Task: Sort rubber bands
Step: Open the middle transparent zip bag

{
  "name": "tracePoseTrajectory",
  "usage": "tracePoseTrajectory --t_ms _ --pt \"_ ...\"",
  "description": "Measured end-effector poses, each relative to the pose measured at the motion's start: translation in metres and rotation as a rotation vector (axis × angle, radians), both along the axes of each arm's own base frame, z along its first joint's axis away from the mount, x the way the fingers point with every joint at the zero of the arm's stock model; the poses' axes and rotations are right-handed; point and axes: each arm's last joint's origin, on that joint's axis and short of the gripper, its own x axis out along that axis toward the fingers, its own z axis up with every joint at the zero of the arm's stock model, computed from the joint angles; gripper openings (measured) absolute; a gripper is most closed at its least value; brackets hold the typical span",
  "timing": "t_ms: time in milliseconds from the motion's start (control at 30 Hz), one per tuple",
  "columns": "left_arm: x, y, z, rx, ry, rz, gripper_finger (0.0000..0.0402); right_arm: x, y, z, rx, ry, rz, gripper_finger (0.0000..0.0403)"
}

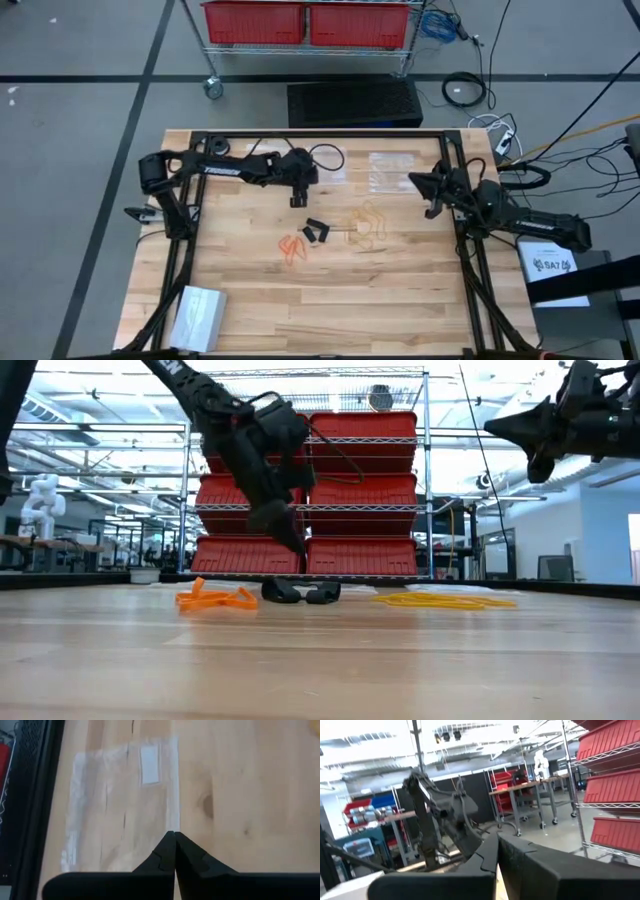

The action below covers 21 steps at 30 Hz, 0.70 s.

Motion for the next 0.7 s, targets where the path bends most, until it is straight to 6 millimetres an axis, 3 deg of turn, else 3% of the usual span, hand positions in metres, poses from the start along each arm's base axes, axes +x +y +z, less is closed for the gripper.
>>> tracePoseTrajectory --t_ms 100,233,400,567,700 --pt "-0.002 -0.001 -0.001 -0.024 0.032 0.025 0.0012 0.001 0.0 -0.001 0.001 0.018 -0.001 0.0" --pt "-0.005 0.0 -0.025 -0.068 0.156 0.069 0.0041 0.003 -0.001 -0.003 0.005 0.032 -0.001 0.0" --pt "0.0 0.013 -0.045 -0.07 0.157 0.115 0.0095 0.003 -0.001 -0.003 0.008 0.037 0.0 0.0" --pt "0.003 0.024 -0.053 -0.063 0.134 0.144 0.0139 0.003 -0.001 -0.003 0.01 0.036 0.0 0.0" --pt "0.002 0.026 -0.056 -0.068 0.138 0.152 0.0143 0.003 -0.001 -0.003 0.013 0.035 0.001 0.0"
